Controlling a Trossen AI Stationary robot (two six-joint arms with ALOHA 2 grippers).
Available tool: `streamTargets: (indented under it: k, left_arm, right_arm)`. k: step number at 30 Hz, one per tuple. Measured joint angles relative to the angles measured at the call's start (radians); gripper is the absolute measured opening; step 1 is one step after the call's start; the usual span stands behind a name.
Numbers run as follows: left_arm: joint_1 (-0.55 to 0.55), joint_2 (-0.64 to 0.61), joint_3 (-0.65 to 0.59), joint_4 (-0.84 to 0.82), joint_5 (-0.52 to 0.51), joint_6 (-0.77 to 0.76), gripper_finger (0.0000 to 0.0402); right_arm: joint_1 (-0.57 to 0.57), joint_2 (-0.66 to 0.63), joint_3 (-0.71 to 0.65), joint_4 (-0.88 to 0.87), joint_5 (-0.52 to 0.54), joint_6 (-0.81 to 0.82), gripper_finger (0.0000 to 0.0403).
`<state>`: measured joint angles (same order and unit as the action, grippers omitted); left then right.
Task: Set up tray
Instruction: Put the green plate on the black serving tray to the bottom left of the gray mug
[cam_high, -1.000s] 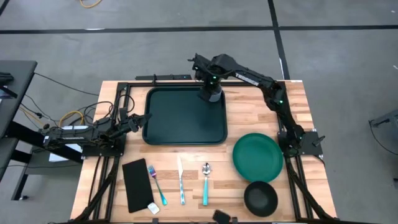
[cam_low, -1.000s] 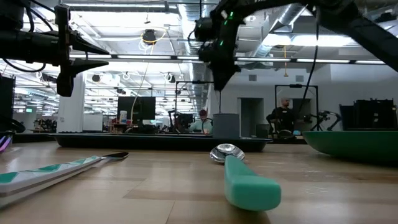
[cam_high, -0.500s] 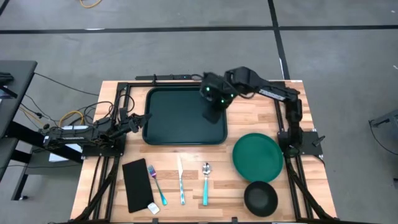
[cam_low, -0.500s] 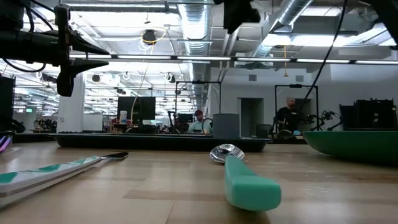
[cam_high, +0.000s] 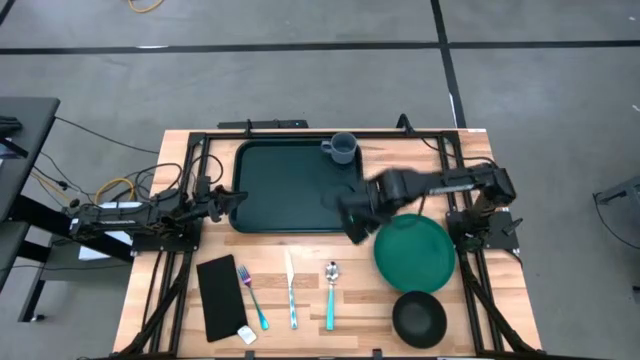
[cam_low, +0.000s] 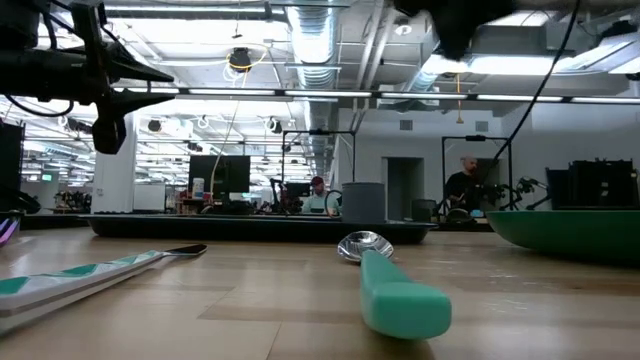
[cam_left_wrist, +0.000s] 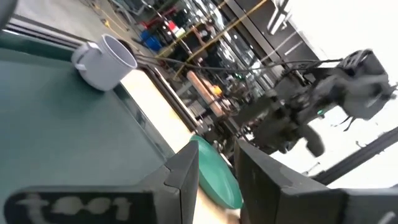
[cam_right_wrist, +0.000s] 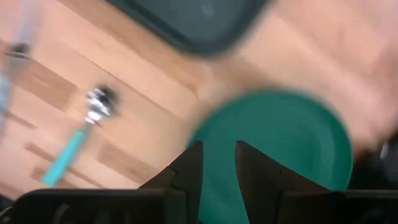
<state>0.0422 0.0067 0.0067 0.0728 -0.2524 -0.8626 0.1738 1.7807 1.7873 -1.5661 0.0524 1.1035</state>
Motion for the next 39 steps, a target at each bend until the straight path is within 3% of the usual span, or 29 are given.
streamTargets:
  k: [6, 11, 14, 18, 28, 34, 39]
  left_arm:
    - [0.0, 0.0, 0.0, -0.002, 0.016, -0.001, 0.0092]
    - [0.0, 0.0, 0.0, -0.003, 0.016, -0.003, 0.0092]
    - [0.001, 0.0, 0.0, -0.003, 0.016, -0.004, 0.0092]
    - [0.0, 0.0, 0.0, -0.004, 0.024, 0.003, 0.0092]
    - [0.0, 0.002, 0.0, -0.006, 0.043, 0.003, 0.0092]
    - [0.0, 0.002, 0.0, -0.011, 0.078, 0.004, 0.0092]
    - [0.001, 0.002, 0.0, -0.028, 0.178, 0.013, 0.0092]
  right_arm:
    - [0.093, -0.055, -0.195, 0.099, -0.05, 0.283, 0.0088]
    - [0.144, -0.039, -0.281, 0.251, -0.053, 0.39, 0.0088]
    - [0.158, 0.003, -0.322, 0.377, -0.053, 0.392, 0.0088]
    - [0.16, 0.068, -0.334, 0.399, -0.054, 0.39, 0.0088]
    - [0.156, 0.194, -0.336, 0.37, -0.079, 0.363, 0.0088]
    - [0.16, 0.204, -0.337, 0.374, -0.091, 0.363, 0.0088]
    - [0.158, 0.204, -0.337, 0.34, -0.081, 0.364, 0.0087]
